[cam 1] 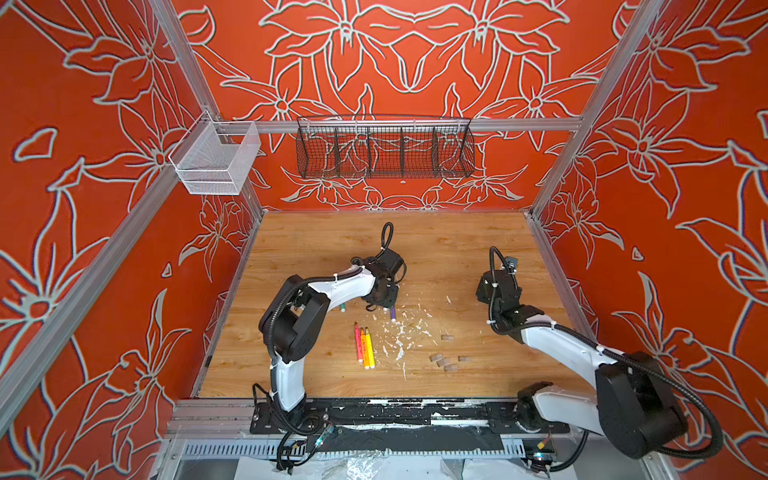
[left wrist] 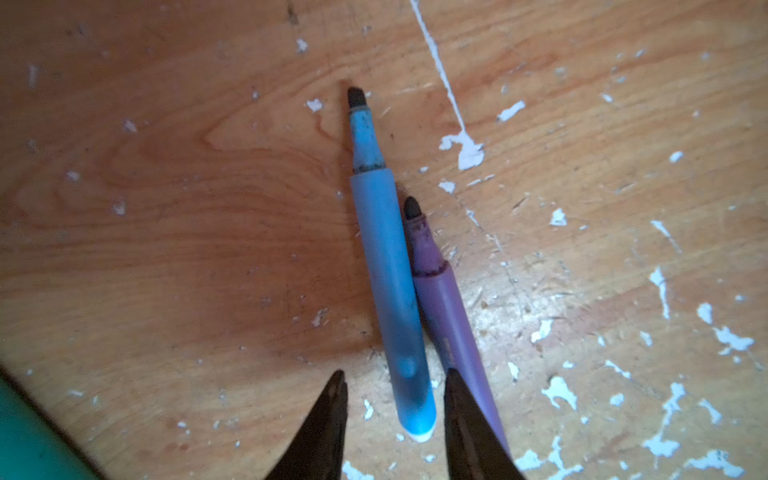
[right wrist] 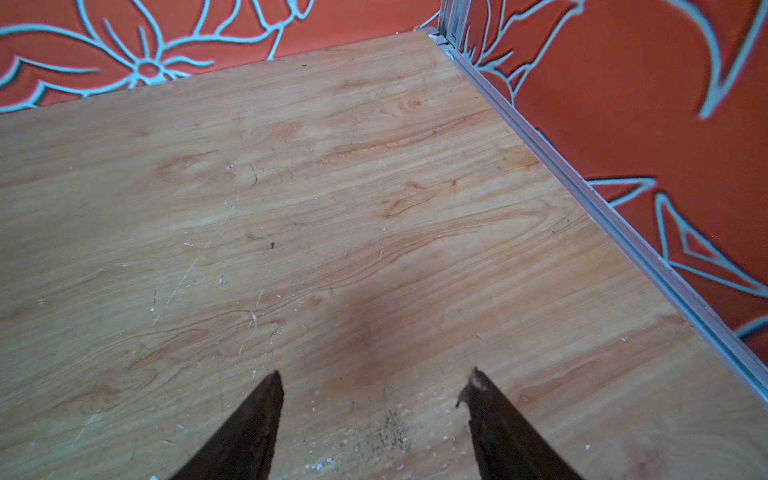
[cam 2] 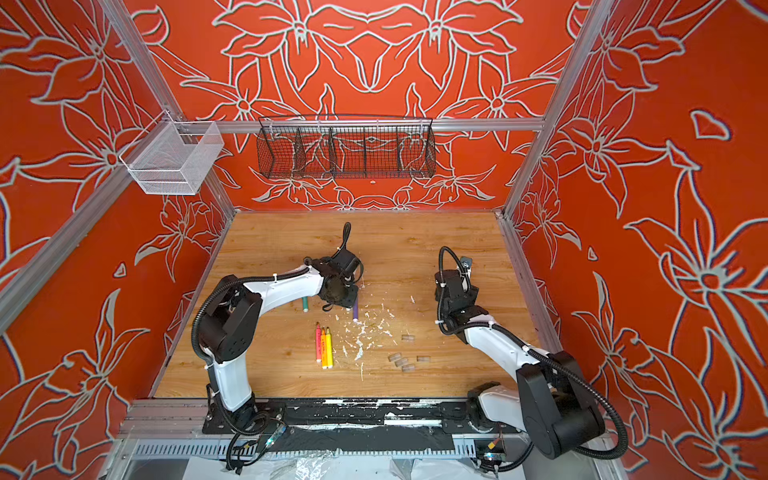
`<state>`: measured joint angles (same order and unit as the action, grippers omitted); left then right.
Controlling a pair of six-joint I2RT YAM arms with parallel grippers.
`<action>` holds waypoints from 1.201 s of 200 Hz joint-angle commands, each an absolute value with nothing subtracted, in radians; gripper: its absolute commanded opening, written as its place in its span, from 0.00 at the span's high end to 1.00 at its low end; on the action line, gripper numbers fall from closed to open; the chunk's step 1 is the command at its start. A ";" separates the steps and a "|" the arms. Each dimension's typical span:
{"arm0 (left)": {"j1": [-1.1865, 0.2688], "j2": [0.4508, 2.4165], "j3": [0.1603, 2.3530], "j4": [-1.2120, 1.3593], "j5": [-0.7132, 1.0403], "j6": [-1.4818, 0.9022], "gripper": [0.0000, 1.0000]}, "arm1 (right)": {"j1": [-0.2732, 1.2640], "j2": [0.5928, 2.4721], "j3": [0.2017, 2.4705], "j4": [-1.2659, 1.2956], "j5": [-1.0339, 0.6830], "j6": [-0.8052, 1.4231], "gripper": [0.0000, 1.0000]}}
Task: Insert the pens into the pen caps
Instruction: 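Move the left gripper over the blue marker and close on its end, then lift the blue marker upright with the left gripper while the right gripper approaches it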
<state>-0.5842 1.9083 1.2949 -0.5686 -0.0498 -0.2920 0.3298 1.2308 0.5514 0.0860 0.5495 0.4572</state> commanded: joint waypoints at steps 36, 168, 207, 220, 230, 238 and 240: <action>-0.577 2.000 1.373 -0.650 -0.041 -0.302 0.65 | 0.326 1.233 0.579 0.060 0.552 0.476 0.29; -0.559 2.087 1.443 -0.750 -0.084 -0.315 0.80 | 0.326 1.250 0.592 0.045 0.555 0.480 0.29; -0.558 2.091 1.443 -0.755 -0.095 -0.316 0.86 | 0.327 1.251 0.594 0.044 0.557 0.481 0.29; -0.558 2.093 1.445 -0.757 -0.096 -0.316 0.88 | 0.325 1.252 0.596 0.044 0.557 0.482 0.29; -0.558 2.095 1.446 -0.760 -0.093 -0.311 0.91 | 0.327 1.251 0.596 0.043 0.557 0.481 0.29; -0.558 2.093 1.446 -0.758 -0.087 -0.308 0.92 | 0.326 1.253 0.597 0.043 0.557 0.482 0.29; -0.558 2.092 1.445 -0.757 -0.086 -0.307 0.92 | 0.325 1.252 0.597 0.042 0.557 0.482 0.29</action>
